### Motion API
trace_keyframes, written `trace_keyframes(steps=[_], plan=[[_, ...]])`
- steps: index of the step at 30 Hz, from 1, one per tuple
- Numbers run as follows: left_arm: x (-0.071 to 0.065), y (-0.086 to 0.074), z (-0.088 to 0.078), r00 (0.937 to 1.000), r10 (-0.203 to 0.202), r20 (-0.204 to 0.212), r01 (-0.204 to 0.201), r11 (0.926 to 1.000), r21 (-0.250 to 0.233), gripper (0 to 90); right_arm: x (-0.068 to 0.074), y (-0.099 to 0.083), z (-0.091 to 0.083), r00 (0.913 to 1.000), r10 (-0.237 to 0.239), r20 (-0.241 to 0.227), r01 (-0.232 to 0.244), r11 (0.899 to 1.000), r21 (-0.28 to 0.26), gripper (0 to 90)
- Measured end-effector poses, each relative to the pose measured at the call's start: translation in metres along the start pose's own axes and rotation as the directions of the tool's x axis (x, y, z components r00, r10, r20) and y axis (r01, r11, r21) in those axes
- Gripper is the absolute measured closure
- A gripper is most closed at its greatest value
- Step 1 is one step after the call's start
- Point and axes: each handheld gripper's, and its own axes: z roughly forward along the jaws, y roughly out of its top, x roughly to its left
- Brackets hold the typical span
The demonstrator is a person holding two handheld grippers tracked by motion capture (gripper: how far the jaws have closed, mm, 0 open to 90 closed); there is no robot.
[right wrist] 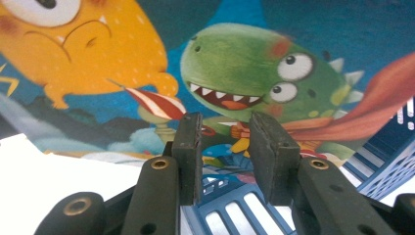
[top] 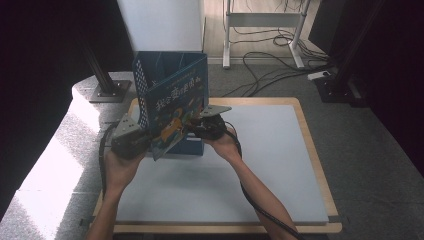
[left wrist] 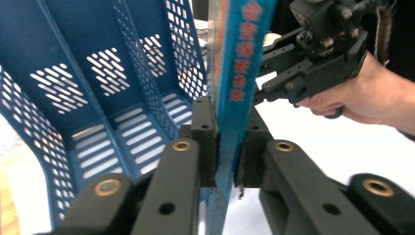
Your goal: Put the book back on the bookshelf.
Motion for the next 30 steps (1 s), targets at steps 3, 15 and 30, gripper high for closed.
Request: trace_keyframes(steps=[3, 15, 30], plan=[[0.001, 0.008, 0.002, 0.9999, 0.006, -0.009, -0.005, 0.9999, 0.013, 81.6, 0.001, -0.001, 0.0, 1.0, -0.001, -0.007, 0.001, 1.0, 0.004, 64.1], [0.007, 0.003, -0.002, 0.996, -0.076, -0.047, 0.076, 0.9971, -0.001, 83.1, 0.03, -0.009, 0.012, 0.9908, 0.001, -0.135, 0.0, 1.0, 0.008, 69.3], [0.008, 0.003, -0.002, 0.9925, -0.108, -0.057, 0.108, 0.9941, 0.002, 83.1, 0.092, -0.012, 0.033, 0.9455, -0.026, -0.325, 0.037, 0.999, 0.026, 85.4]])
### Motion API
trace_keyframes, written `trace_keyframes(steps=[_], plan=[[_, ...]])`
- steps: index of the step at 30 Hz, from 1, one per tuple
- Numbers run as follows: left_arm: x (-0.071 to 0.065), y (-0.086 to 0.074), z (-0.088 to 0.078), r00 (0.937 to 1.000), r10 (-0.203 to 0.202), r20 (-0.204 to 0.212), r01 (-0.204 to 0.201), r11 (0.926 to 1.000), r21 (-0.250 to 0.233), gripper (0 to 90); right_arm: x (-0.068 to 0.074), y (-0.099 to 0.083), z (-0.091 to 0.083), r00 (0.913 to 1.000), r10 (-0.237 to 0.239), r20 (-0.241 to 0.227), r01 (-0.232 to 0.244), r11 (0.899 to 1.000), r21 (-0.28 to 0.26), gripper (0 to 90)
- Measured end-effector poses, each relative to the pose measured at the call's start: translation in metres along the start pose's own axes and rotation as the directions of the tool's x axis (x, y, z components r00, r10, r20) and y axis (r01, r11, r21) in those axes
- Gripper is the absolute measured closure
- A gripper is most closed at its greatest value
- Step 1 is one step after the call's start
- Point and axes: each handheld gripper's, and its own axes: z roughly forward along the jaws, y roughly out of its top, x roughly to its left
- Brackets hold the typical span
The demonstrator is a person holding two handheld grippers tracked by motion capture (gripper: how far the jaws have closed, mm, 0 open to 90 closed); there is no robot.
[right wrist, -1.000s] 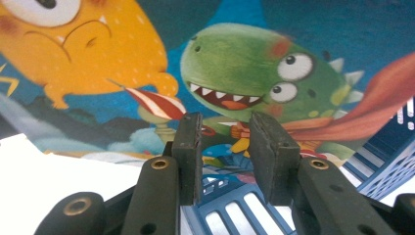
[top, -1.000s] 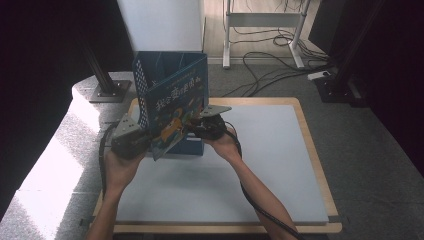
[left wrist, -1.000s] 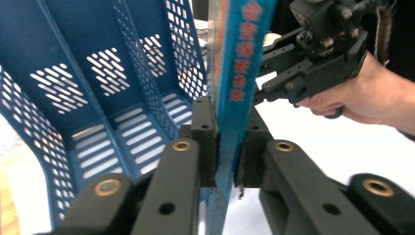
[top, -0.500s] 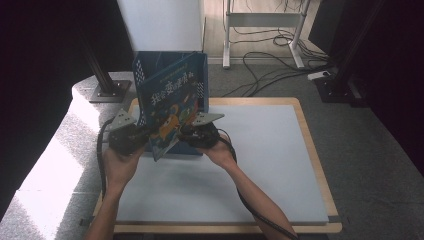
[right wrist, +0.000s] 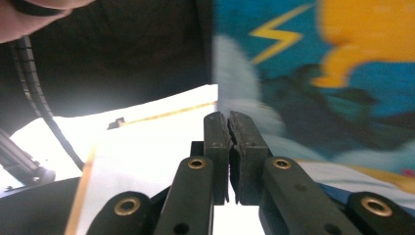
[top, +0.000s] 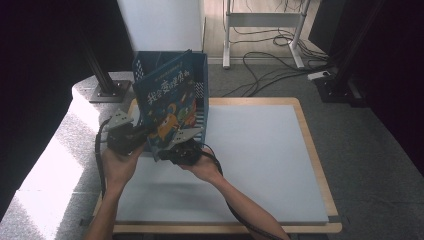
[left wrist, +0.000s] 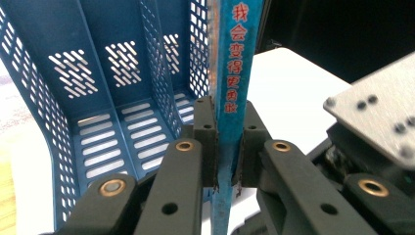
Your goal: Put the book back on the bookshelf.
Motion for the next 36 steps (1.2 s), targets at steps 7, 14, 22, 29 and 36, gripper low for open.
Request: trace_keyframes(steps=[7, 14, 22, 29, 36], plan=[[-0.001, 0.001, 0.001, 0.9999, -0.014, -0.008, 0.014, 0.9999, -0.001, 83.1, 0.013, 0.002, 0.015, 0.9998, -0.006, -0.018, 0.006, 1.0, -0.017, 85.4], [-0.002, 0.001, 0.001, 0.9998, -0.019, -0.01, 0.018, 0.9998, -0.006, 83.1, 0.02, 0.002, 0.023, 0.9982, -0.003, 0.061, 0.005, 1.0, -0.024, 88.7], [-0.002, -0.002, 0.009, 0.9985, -0.052, -0.018, 0.052, 0.9986, -0.013, 83.2, 0.02, 0.0, 0.024, 0.9887, -0.019, 0.149, 0.018, 1.0, 0.004, 89.2], [-0.009, 0.0, 0.021, 0.9972, -0.05, -0.056, 0.048, 0.9985, -0.027, 83.3, 0.014, -0.002, 0.021, 0.976, -0.026, 0.216, 0.024, 1.0, 0.013, 89.2], [-0.013, 0.002, 0.035, 0.9955, -0.065, -0.069, 0.062, 0.997, -0.046, 83.3, 0.002, -0.007, 0.015, 0.9655, -0.039, 0.257, 0.036, 0.999, 0.014, 89.2]])
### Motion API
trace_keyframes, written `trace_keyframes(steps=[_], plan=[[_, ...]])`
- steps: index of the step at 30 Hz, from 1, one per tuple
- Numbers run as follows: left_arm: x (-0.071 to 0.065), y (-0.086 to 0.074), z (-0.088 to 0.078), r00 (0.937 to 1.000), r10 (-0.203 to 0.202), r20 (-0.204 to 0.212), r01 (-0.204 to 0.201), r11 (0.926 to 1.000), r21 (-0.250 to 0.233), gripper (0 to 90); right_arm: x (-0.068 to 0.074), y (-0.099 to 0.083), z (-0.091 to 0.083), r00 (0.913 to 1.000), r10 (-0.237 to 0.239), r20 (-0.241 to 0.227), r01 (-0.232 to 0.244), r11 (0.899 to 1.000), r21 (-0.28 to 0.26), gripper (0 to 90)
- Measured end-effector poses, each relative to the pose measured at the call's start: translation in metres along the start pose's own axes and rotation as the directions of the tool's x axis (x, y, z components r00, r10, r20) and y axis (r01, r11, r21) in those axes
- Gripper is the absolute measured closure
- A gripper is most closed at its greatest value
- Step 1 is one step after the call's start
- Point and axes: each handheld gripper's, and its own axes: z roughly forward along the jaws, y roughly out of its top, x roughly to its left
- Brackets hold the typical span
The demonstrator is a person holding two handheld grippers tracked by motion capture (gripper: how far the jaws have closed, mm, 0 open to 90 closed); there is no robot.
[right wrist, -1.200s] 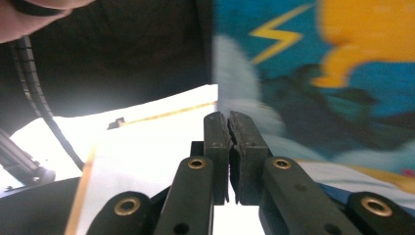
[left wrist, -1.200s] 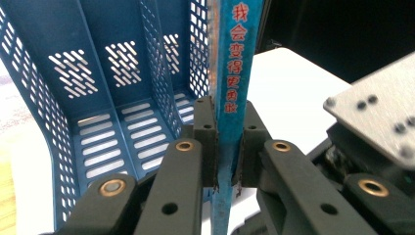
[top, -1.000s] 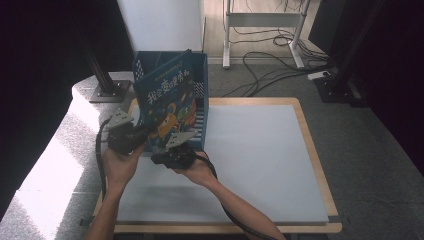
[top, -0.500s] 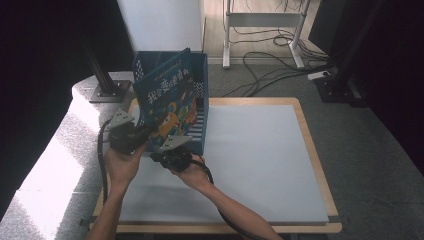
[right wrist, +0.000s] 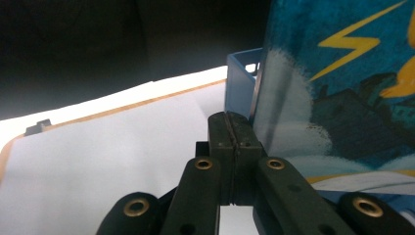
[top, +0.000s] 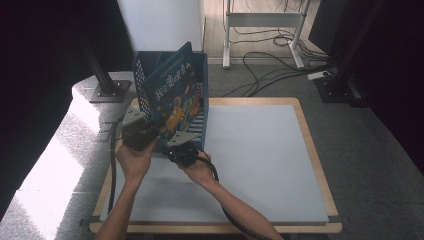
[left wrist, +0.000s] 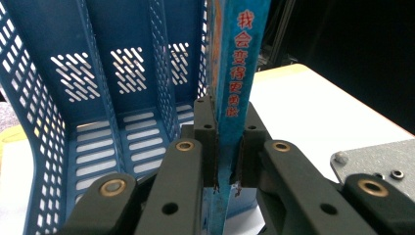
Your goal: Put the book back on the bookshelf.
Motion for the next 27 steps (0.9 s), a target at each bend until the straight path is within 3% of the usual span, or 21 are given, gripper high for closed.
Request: trace_keyframes(steps=[18, 27], plan=[[-0.013, 0.01, 0.033, 0.9992, -0.025, -0.032, 0.025, 0.9994, -0.022, 83.4, -0.027, -0.007, -0.011, 0.9977, 0.01, 0.067, -0.01, 1.0, 0.0, 89.2], [-0.014, 0.011, 0.041, 0.9981, -0.047, -0.041, 0.046, 0.9982, -0.039, 83.3, -0.037, -0.008, -0.013, 0.9964, 0.008, 0.084, -0.009, 1.0, 0.001, 89.2]])
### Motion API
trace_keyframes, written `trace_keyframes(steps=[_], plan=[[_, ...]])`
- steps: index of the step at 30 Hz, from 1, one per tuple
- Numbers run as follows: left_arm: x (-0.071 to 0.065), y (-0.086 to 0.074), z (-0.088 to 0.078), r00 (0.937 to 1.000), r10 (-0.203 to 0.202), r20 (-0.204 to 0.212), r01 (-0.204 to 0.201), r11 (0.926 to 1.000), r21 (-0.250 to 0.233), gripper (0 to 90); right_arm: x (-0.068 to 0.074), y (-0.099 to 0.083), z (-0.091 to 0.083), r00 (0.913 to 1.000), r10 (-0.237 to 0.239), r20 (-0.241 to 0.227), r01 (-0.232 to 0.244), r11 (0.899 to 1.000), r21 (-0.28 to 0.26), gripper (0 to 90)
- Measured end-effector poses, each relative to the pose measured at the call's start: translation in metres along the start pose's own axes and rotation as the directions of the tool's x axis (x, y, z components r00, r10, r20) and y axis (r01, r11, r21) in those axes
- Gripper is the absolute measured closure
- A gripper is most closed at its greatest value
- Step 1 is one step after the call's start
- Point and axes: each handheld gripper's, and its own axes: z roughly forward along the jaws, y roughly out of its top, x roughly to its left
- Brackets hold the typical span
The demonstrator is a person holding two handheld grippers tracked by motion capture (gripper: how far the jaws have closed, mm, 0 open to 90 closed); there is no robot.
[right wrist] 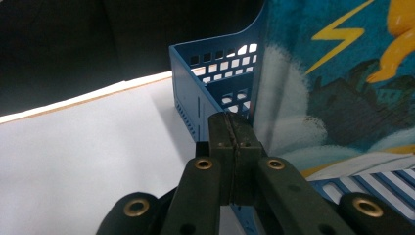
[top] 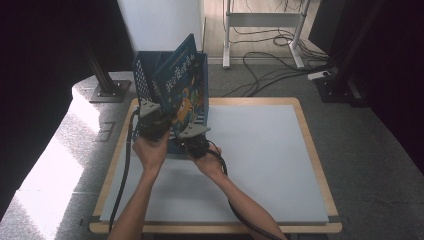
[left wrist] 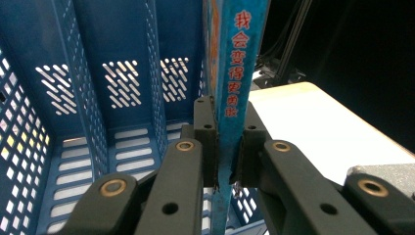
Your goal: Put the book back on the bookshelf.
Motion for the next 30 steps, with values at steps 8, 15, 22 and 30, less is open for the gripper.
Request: trace_keyframes(steps=[8, 15, 22, 30], plan=[[-0.002, 0.002, 0.008, 0.9999, -0.01, -0.008, 0.01, 0.9999, -0.014, 83.3, -0.009, 0.0, 0.0, 0.9999, 0.007, 0.012, -0.007, 1.0, 0.002, 89.2], [0.002, 0.003, 0.008, 0.9998, -0.017, -0.011, 0.017, 0.9998, -0.014, 83.4, -0.01, 0.002, 0.002, 1.0, 0.0, 0.009, 0.0, 1.0, 0.005, 89.2], [0.0, 0.003, 0.009, 0.9988, -0.013, -0.047, 0.012, 0.9998, -0.017, 83.5, -0.012, 0.004, 0.006, 1.0, -0.002, 0.001, 0.002, 1.0, 0.013, 89.2], [-0.001, 0.003, 0.018, 0.9988, -0.021, -0.045, 0.02, 0.9995, -0.023, 83.5, -0.02, 0.002, 0.006, 0.9997, 0.016, 0.016, -0.016, 1.0, 0.017, 89.2]])
